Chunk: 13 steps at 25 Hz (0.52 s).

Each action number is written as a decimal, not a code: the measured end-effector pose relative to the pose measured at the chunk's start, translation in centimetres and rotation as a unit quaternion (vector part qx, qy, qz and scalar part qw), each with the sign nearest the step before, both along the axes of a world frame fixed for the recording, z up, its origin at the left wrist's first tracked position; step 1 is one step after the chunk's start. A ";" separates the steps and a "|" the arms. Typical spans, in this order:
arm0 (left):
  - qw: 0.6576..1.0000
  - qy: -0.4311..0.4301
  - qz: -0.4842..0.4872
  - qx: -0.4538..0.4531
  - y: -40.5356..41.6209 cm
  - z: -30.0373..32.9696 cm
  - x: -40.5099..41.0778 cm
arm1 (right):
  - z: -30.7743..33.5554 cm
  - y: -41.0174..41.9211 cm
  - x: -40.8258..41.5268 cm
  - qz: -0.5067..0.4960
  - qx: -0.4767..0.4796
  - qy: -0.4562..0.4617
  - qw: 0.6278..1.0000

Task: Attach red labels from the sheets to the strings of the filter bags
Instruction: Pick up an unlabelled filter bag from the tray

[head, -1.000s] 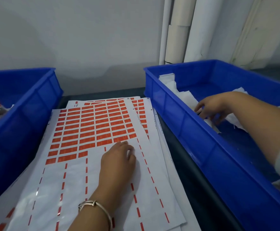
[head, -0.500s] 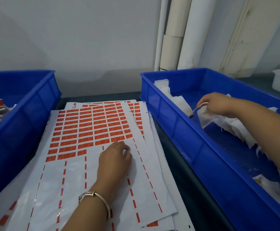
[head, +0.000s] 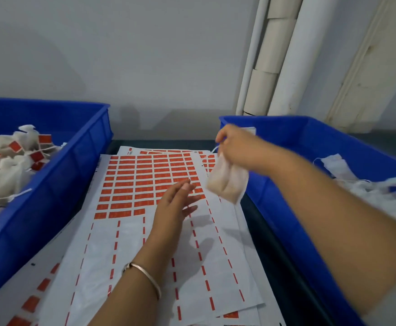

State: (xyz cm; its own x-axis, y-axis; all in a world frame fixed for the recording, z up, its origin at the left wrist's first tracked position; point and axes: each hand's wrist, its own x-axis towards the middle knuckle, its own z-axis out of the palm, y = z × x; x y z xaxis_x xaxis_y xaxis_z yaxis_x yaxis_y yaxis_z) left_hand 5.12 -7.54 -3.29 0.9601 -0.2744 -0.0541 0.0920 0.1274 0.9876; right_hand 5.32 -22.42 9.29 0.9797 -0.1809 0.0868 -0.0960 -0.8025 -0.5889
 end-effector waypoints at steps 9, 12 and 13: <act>0.991 -0.066 0.065 0.093 0.0 -0.4 0.4 | -10.7 3.2 -1.1 -0.006 0.243 -0.073 0.967; 0.986 -0.090 0.086 0.112 0.0 -0.3 0.2 | -12.1 2.8 -2.0 0.000 0.324 -0.106 0.940; 0.984 -0.095 0.098 0.114 0.1 -0.3 0.2 | -12.5 2.6 -2.2 -0.004 0.356 -0.106 0.928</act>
